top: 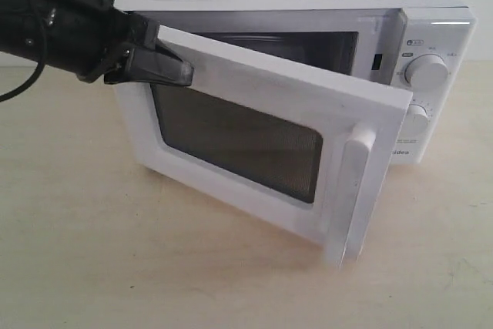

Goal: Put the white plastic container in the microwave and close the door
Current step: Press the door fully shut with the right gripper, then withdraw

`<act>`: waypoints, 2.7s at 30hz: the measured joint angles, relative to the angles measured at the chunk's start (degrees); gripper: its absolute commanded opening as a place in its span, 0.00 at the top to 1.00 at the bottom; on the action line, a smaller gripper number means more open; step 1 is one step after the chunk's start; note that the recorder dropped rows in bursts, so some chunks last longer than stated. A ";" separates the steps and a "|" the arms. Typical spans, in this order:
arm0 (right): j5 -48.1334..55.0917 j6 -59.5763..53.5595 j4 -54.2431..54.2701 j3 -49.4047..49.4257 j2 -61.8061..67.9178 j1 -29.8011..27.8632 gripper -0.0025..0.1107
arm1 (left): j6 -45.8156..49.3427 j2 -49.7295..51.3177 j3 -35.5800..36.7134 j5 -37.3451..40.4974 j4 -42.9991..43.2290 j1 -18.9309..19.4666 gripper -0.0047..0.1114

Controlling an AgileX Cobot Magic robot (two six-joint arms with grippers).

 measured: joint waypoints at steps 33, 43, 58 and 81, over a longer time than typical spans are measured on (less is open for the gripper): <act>-11.96 -66.37 57.72 15.36 29.92 7.64 0.98 | -19.20 -33.12 -1.39 5.20 18.53 0.00 0.92; -49.93 -76.74 60.85 12.68 38.66 36.00 0.98 | -19.82 -33.12 -1.39 9.53 18.88 0.00 0.92; -76.15 -56.36 41.07 9.62 50.85 46.66 0.98 | -20.04 -33.12 -1.39 13.04 18.88 0.00 0.92; -81.90 -47.44 33.99 -0.09 64.30 43.89 0.98 | -20.08 -33.12 -1.39 13.17 18.88 0.00 0.92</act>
